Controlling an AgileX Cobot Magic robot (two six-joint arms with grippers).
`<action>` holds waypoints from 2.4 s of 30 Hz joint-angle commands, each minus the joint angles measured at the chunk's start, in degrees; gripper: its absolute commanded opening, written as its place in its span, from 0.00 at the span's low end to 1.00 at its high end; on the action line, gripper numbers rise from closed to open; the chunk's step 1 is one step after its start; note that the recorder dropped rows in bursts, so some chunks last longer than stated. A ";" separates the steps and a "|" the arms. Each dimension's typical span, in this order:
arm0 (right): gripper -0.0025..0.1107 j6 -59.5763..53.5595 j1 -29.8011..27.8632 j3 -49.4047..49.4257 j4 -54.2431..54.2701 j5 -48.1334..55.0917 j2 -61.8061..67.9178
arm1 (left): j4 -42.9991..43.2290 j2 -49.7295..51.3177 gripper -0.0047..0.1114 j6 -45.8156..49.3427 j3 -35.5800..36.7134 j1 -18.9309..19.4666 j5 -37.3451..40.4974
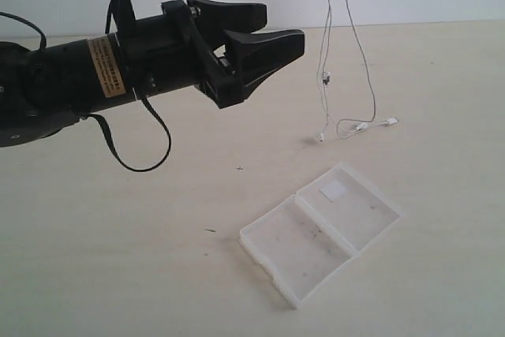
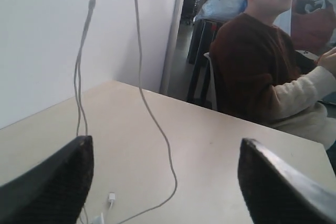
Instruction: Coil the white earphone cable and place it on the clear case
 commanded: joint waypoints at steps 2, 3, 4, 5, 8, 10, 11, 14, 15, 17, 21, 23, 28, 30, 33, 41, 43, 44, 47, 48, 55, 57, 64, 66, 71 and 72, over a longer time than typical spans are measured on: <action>0.02 -0.60 -0.16 -0.46 -0.35 0.23 -0.52 | 0.06 0.04 0.67 -0.29 -0.37 -0.29 2.49; 0.02 -0.60 -0.16 -0.46 -0.35 0.23 -0.52 | 0.06 0.04 0.67 -0.29 -0.37 -0.29 2.67; 0.02 -0.60 -0.16 -0.46 -0.35 0.23 -0.52 | 0.06 0.04 0.67 -0.29 -0.37 -0.29 2.67; 0.02 -0.60 -0.16 -0.46 -0.35 0.32 -0.52 | 0.06 0.04 0.67 -0.29 -0.37 -0.29 2.67; 0.02 -0.60 -0.16 -0.46 -0.35 0.68 -0.52 | 0.06 0.04 0.67 -0.29 -0.44 -0.29 2.67; 0.02 -0.60 -0.16 -0.46 -0.35 0.82 -0.52 | 0.06 0.04 0.66 -0.29 -0.44 -0.29 2.67; 0.02 -0.49 -0.16 -0.46 -0.35 0.82 -0.52 | 0.18 0.04 0.66 -0.29 -0.44 -0.29 2.67; 0.02 -0.49 -0.16 -0.46 -0.35 0.82 -0.52 | 0.18 0.04 0.66 -0.29 -0.44 -0.29 2.67; 0.02 -0.49 -0.16 -0.46 -0.35 0.82 -0.52 | 0.18 0.04 0.66 -0.29 -0.44 -0.29 2.67; 0.02 -0.59 -0.16 -0.46 -0.35 0.82 -0.52 | 0.18 0.04 0.66 -0.29 -0.44 -0.29 2.67; 0.02 -0.59 -0.16 -0.46 -0.35 0.82 -0.52 | 0.18 0.04 0.66 -0.29 -0.44 -0.29 2.67; 0.02 -0.59 -0.16 -0.46 -0.35 0.92 -0.52 | 0.18 0.04 0.66 -0.29 -0.44 -0.29 2.67; 0.02 -0.37 -0.16 -0.46 -0.35 0.89 -0.52 | 0.18 0.04 0.66 -0.29 -0.44 -0.29 2.67; 0.02 -0.37 -0.16 -0.46 -0.35 0.89 -0.52 | 0.18 0.04 0.66 -0.29 -0.44 -0.29 2.67; 0.02 -0.37 -0.16 -0.46 -0.35 0.89 -0.52 | 0.18 0.04 0.66 -0.29 -0.44 -0.29 2.67; 0.02 -0.37 -0.16 -0.46 -0.22 -0.01 -0.52 | -1.98 0.04 0.73 -0.29 -0.44 -0.29 2.57; 0.02 -0.21 -0.16 -0.46 -0.21 -0.88 -0.52 | -2.87 0.04 0.78 -0.29 -0.44 -0.29 2.57; 0.02 -0.21 -0.16 -0.46 -0.11 -1.13 -0.52 | -2.95 0.04 0.80 -0.29 -0.44 -0.29 2.57; 0.02 -0.21 -0.16 -0.46 0.25 -1.57 -0.52 | -2.30 0.04 0.84 0.20 -1.03 -0.29 2.57; 0.02 -0.21 -0.16 -0.46 0.25 -1.71 -0.52 | -1.69 0.04 0.84 0.20 -1.35 -0.29 2.57; 0.02 -0.21 -0.16 -0.46 1.23 -2.76 -0.52 | -1.81 0.22 0.84 1.93 -4.50 -3.75 5.32; 0.02 -0.21 -0.16 -0.46 1.34 -2.90 -0.52 | -3.01 1.05 0.84 2.57 -6.03 -5.03 7.03; 0.02 -0.21 -0.16 -0.46 1.32 -2.41 -0.52 | -8.61 6.99 0.84 2.70 -12.28 -6.33 7.27; 0.02 -0.21 -0.16 -0.46 1.32 -2.41 -0.52 | -9.36 8.63 0.84 2.81 -13.84 -6.33 7.27; 0.02 -0.21 -0.16 -0.46 1.32 -2.41 -0.52 | -9.44 12.17 0.84 4.46 -17.71 -6.33 10.30; 0.02 -0.21 -0.16 -0.46 1.32 -2.41 -0.52 | -9.44 12.95 0.84 4.46 -18.34 -6.33 10.31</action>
